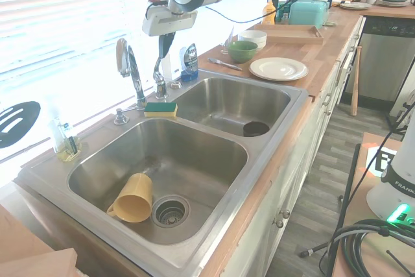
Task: Turn off the faucet
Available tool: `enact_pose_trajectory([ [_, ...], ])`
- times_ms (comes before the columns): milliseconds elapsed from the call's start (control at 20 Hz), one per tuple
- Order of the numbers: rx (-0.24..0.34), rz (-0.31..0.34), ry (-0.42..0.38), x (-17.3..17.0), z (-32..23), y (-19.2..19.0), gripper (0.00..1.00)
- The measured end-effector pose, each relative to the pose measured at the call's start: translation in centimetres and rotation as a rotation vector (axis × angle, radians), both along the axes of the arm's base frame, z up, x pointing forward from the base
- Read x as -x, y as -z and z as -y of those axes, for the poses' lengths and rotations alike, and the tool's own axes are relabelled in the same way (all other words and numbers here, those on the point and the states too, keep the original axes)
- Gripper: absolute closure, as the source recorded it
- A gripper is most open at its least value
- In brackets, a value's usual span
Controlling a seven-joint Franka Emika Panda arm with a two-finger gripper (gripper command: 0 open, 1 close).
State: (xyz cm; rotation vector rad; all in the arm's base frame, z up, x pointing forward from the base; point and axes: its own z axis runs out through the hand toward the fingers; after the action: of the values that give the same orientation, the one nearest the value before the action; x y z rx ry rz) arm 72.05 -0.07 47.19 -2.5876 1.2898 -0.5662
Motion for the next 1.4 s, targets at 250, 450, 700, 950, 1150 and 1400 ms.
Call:
enact_pose_trajectory([
  [250, 0.004, 0.058, 0.021, -3.0, 0.0, 0.1, 1.00],
  [450, 0.003, 0.058, 0.026, -4.1, 0.1, 0.6, 1.00],
  [700, -0.014, 0.006, 0.036, -4.6, 0.4, 2.2, 1.00],
  [950, -0.043, -0.052, 0.037, -4.7, 0.5, 3.8, 1.00],
  [1150, -0.056, -0.063, 0.038, -4.9, 0.7, 4.0, 1.00],
  [1400, -0.057, -0.066, 0.044, -4.9, 1.2, 3.9, 1.00],
])
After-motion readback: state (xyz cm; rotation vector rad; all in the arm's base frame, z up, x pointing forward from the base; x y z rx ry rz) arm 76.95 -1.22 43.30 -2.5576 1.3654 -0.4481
